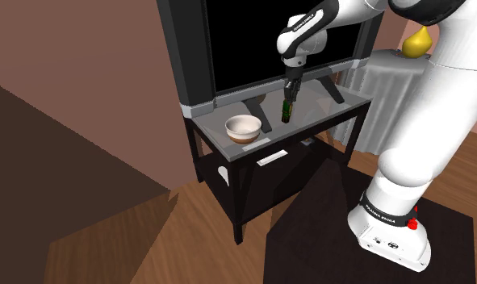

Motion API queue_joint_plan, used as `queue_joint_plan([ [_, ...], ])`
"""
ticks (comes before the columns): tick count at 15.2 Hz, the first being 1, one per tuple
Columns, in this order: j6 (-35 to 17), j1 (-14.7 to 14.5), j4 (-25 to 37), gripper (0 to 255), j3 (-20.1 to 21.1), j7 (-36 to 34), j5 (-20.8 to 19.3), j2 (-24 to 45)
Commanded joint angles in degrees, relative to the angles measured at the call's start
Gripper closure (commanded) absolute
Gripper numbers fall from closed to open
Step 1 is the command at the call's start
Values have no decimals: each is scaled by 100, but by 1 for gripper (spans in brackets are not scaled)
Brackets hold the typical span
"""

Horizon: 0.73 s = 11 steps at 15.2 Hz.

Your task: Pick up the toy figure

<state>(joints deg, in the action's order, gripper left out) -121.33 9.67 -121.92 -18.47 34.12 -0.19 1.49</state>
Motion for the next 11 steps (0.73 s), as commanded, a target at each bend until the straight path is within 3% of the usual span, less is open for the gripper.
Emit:
queue_joint_plan([
  [1,-11,2,-7,255,-2,1,-1,5],
  [11,219,-2,126,255,0,-22,-37,-98],
])
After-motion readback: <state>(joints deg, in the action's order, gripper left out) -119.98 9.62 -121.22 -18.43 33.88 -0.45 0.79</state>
